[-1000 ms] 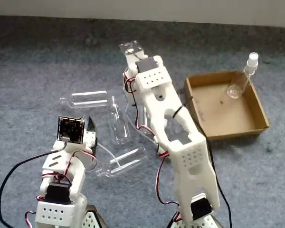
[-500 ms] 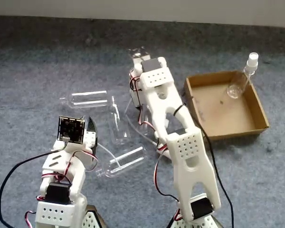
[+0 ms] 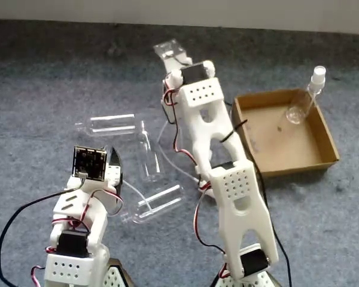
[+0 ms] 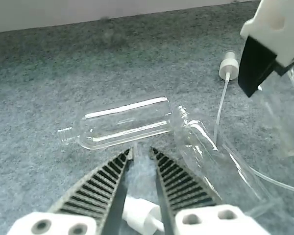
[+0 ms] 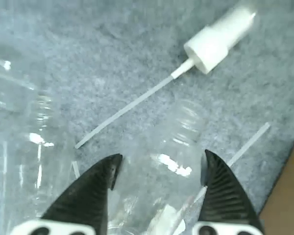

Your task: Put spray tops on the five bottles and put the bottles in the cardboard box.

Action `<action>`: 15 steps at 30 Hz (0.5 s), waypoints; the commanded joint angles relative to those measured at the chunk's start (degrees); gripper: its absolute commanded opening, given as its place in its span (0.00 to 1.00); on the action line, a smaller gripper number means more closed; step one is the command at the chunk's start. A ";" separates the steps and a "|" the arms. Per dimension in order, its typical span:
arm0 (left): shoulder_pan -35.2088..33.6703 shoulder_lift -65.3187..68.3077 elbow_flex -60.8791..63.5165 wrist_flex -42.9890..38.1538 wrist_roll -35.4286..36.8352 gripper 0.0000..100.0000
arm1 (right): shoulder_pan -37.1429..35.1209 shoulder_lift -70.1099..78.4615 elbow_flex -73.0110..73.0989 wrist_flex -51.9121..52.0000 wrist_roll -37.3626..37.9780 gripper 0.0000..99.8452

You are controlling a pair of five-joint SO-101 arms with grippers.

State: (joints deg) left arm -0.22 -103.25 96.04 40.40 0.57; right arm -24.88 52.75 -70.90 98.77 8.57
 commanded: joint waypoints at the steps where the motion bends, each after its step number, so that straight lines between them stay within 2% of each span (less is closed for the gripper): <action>1: -0.31 -0.48 1.01 0.09 -0.53 0.01 | 1.19 -2.07 -14.29 2.51 2.46 0.12; 9: -0.31 -0.48 1.01 0.09 -0.35 0.01 | 0.84 -2.77 -28.00 2.59 3.08 0.12; 15: -0.22 -0.57 1.01 -0.09 -0.44 0.01 | 2.24 -13.49 -24.92 2.59 2.73 0.12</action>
State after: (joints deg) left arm -0.22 -103.25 96.04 40.40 0.48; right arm -24.53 49.14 -93.76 100.35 10.86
